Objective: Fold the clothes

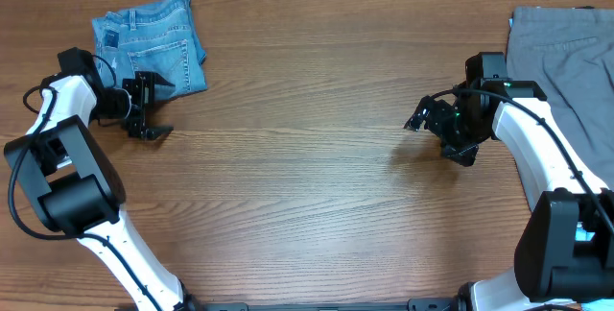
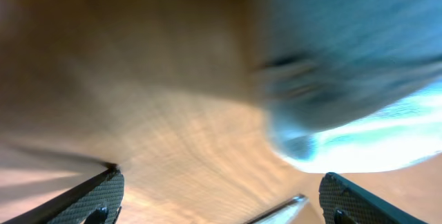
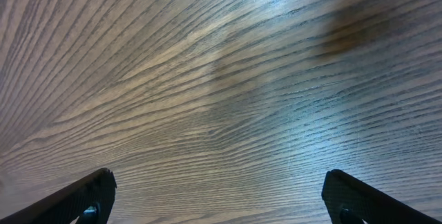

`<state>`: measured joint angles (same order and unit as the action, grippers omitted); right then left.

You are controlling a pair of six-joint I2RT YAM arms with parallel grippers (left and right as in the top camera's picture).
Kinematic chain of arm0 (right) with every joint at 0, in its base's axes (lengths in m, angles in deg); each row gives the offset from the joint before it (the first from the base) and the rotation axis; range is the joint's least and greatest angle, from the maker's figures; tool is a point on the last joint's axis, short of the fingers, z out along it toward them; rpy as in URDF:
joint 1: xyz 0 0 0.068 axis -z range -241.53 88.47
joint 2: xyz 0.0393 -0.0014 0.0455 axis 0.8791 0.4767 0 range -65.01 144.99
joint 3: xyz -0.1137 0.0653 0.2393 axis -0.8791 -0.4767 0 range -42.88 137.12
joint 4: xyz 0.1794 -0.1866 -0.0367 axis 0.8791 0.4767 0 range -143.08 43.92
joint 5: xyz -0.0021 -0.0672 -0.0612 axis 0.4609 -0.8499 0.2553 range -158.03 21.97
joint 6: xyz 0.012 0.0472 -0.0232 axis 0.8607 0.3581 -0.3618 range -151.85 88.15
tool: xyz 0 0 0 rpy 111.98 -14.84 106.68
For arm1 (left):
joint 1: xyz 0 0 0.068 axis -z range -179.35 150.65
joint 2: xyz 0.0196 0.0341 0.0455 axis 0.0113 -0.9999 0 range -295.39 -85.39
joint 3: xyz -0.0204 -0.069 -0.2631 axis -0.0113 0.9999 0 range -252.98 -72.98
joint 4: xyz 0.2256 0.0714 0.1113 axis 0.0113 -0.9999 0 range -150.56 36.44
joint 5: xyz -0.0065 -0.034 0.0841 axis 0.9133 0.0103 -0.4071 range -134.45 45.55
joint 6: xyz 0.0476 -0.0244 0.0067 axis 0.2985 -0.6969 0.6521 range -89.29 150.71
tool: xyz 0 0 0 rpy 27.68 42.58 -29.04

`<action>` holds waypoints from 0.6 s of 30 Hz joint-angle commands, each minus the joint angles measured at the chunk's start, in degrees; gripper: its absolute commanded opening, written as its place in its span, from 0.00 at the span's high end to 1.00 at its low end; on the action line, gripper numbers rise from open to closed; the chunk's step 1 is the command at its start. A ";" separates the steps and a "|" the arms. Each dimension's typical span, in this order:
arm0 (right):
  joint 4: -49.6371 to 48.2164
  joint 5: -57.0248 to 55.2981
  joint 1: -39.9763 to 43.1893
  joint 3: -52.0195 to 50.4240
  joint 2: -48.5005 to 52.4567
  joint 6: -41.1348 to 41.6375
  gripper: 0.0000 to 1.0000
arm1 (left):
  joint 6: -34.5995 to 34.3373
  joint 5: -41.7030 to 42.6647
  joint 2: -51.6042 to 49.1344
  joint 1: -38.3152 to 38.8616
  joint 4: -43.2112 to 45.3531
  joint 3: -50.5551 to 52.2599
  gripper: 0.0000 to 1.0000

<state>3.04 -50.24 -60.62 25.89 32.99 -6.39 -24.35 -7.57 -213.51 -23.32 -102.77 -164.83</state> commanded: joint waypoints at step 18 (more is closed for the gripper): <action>-3.19 0.33 -0.33 -0.15 -0.04 -0.31 0.00 | 29.64 -26.10 18.95 20.31 23.91 4.17 0.96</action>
<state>-0.42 -50.24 -60.62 25.89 32.99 -6.44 -3.33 -28.22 -193.29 -7.84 -82.10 -160.72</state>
